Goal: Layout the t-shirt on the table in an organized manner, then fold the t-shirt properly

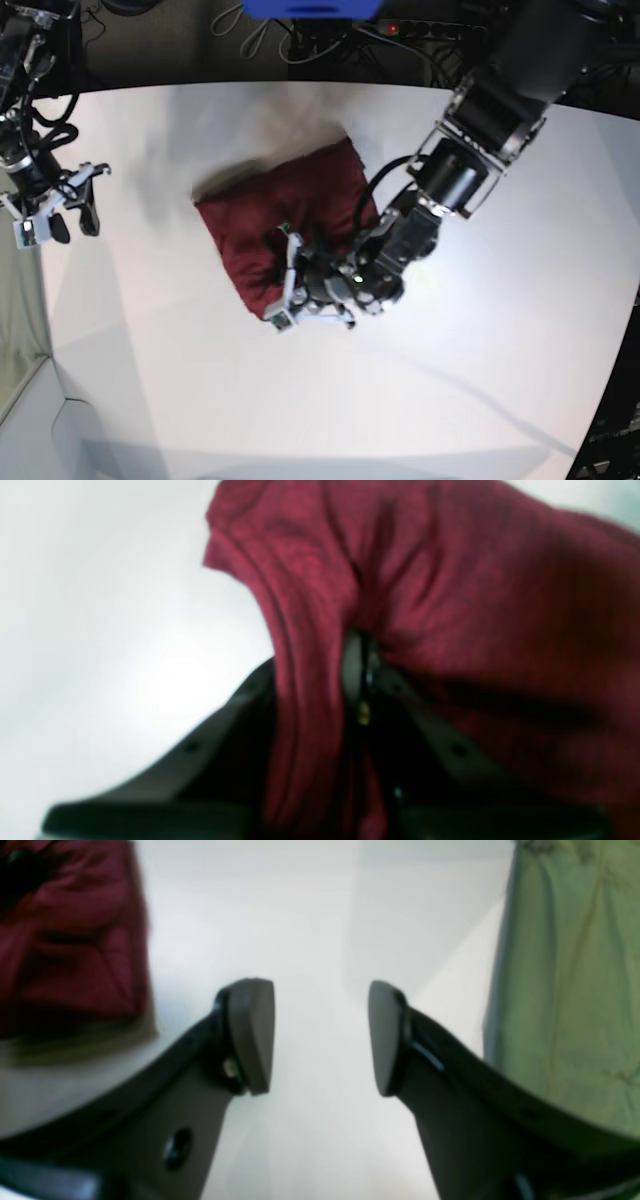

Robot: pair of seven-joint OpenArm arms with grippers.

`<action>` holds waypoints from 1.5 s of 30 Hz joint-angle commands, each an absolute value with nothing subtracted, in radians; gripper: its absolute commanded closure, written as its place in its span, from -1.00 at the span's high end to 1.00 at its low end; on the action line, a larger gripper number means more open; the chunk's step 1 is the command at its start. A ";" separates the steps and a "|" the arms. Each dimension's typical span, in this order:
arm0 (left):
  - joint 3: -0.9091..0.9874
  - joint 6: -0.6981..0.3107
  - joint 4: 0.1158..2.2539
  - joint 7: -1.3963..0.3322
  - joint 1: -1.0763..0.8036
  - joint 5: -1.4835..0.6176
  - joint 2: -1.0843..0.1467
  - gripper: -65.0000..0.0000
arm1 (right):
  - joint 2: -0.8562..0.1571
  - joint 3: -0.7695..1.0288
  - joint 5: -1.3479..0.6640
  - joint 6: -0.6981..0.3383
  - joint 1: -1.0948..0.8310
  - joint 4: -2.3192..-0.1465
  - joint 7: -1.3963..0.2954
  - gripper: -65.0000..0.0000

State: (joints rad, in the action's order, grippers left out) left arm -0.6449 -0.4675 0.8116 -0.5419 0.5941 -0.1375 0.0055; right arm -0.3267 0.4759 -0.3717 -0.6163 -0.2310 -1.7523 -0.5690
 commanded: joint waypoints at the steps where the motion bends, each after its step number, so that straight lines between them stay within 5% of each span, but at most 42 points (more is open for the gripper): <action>1: -0.657 -0.466 0.789 -0.510 0.630 -0.105 0.030 -0.99 | -0.344 0.498 -0.384 -0.621 -0.220 -1.770 -0.538 -0.06; 9: -0.690 -0.464 0.582 -0.266 0.656 0.163 0.157 -0.99 | -0.344 0.521 -0.384 -0.621 -0.263 -1.770 -0.538 -0.06; 16: -0.688 -0.456 0.579 -0.260 0.662 0.274 0.157 -0.98 | -0.344 0.521 -0.384 -0.621 -0.286 -1.770 -0.538 -0.06; 18: -0.687 -0.456 0.579 -0.260 0.670 0.288 0.157 -0.86 | -0.344 0.519 -0.384 -0.621 -0.286 -1.770 -0.538 -0.06; 24: -0.687 -0.456 0.579 -0.260 0.693 0.291 0.157 -0.01 | -0.344 0.515 -0.384 -0.622 -0.286 -1.770 -0.538 -0.06; 28: -0.685 -0.456 0.579 -0.260 0.740 0.286 0.157 0.36 | -0.344 0.515 -0.384 -0.633 -0.288 -1.770 -0.538 -0.06; 36: -0.397 -0.466 0.719 -0.315 0.748 0.291 0.147 0.44 | -0.289 0.509 -0.378 -0.698 -0.262 -1.767 -0.538 -0.06; 45: -0.219 -0.467 1.233 -0.572 0.503 0.286 0.002 0.45 | -0.282 0.410 -0.377 -0.698 -0.119 -1.610 -0.536 -0.06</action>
